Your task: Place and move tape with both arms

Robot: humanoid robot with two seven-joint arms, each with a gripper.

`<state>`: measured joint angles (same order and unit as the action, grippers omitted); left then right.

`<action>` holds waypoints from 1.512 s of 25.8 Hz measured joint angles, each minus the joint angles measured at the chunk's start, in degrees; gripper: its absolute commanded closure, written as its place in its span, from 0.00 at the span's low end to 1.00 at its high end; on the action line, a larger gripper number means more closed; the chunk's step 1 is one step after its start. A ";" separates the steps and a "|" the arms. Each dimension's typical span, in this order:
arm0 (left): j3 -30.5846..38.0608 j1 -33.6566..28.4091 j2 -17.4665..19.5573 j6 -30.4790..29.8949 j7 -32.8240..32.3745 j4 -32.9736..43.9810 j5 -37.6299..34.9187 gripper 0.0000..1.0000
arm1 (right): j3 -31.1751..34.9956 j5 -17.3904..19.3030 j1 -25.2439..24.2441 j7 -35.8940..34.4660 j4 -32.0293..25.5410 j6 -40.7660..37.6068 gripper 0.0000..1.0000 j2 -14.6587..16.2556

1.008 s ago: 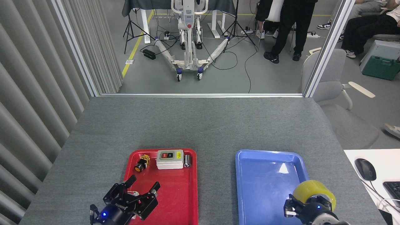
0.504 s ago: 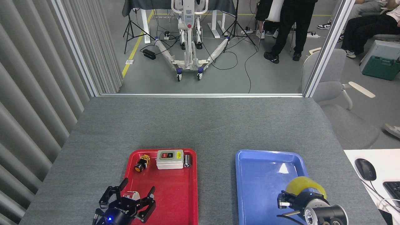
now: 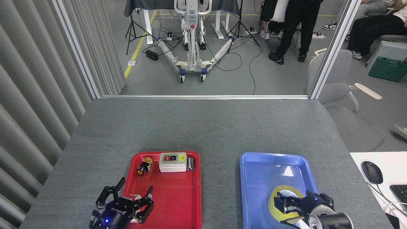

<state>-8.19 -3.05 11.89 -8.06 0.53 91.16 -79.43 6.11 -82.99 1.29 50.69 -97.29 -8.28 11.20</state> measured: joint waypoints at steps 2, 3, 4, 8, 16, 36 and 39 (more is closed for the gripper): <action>0.14 -0.06 0.12 -0.07 0.21 0.30 -0.01 0.01 | 0.40 0.00 -1.74 -7.93 -1.12 0.12 0.01 0.08; 0.27 -0.07 0.16 -0.07 0.42 0.37 -0.02 0.01 | 0.62 0.00 -2.60 -13.05 -1.48 0.32 0.01 0.09; 0.45 -0.08 0.16 -0.07 0.61 0.40 -0.02 0.01 | 0.82 -0.02 -3.54 -17.90 -1.77 0.48 0.01 0.09; 0.90 -0.16 -0.02 -0.07 1.11 0.33 0.01 0.01 | 1.37 -0.05 -6.28 -35.17 -2.15 0.94 0.01 -0.09; 1.78 -0.50 -0.42 -0.32 1.74 -0.17 0.15 0.01 | 2.06 -0.06 -8.79 -46.56 -1.94 1.01 0.01 -0.62; 3.60 -2.33 -3.50 5.18 6.41 -0.74 3.73 0.01 | 2.77 -0.08 -13.62 -51.35 -1.41 0.91 0.01 -3.68; 3.80 -2.39 -3.53 5.24 6.49 -0.76 4.79 0.01 | 2.76 -0.07 -13.85 -51.39 -1.41 0.92 0.01 -3.78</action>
<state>-4.39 -5.44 8.36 -2.83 7.02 90.40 -74.65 8.87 -83.06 -12.55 -0.69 -98.70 -7.37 7.41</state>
